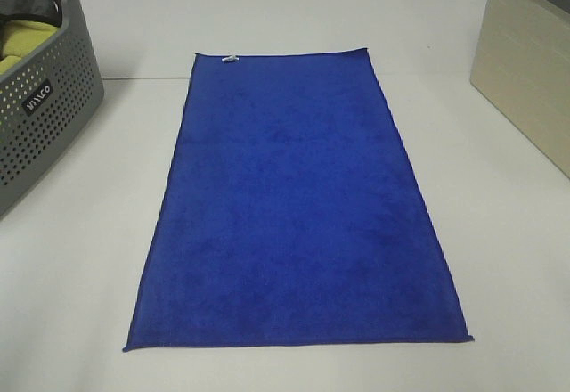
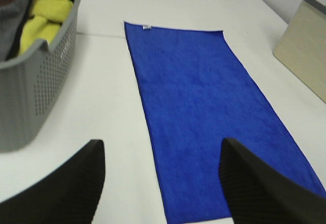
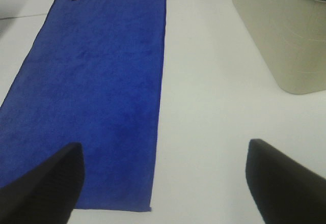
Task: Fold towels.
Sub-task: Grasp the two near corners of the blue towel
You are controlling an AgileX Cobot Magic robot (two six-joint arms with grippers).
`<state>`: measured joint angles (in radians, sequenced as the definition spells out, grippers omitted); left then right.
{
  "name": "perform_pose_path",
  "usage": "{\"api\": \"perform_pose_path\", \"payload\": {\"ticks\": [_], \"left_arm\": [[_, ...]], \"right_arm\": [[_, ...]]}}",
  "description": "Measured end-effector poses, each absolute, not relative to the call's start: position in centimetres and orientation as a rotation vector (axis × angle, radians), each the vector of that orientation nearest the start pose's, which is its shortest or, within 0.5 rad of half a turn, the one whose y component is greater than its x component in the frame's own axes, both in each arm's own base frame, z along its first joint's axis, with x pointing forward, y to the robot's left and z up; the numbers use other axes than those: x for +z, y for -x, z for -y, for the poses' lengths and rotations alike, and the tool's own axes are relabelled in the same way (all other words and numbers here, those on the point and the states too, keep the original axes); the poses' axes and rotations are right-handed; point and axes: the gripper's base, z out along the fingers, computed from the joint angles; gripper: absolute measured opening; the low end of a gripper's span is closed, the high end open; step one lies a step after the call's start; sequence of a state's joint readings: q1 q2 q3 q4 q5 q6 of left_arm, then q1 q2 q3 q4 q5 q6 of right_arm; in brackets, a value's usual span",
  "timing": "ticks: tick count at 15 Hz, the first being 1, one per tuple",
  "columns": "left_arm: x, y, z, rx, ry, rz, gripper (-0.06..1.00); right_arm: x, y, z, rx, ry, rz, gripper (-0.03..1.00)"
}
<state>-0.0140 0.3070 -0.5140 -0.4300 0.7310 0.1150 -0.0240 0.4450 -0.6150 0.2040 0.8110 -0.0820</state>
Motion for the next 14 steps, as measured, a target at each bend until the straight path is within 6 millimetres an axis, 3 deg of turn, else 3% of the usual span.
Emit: {"api": "perform_pose_path", "payload": {"ticks": [2, 5, 8, 9, 14], "left_arm": [[29.7, -8.4, 3.1, -0.528, 0.081, -2.100, 0.62], [27.4, -12.9, 3.9, -0.665, 0.152, -2.305, 0.62], [24.9, -16.1, 4.6, -0.756, 0.150, -2.443, 0.62], [22.9, -17.9, 4.9, -0.802, 0.150, -2.526, 0.62], [17.4, -21.3, 5.4, -0.890, 0.172, -2.669, 0.62]], "right_arm": [[32.3, -10.8, -1.3, 0.233, -0.035, -2.220, 0.78], [30.9, -15.5, -1.4, 0.275, -0.063, -2.457, 0.75], [27.6, -19.2, -1.6, 0.336, -0.084, -2.651, 0.74], [26.5, -20.1, -1.7, 0.356, -0.083, -2.705, 0.74], [21.5, -23.4, -2.3, 0.487, -0.111, -2.878, 0.74]]}}
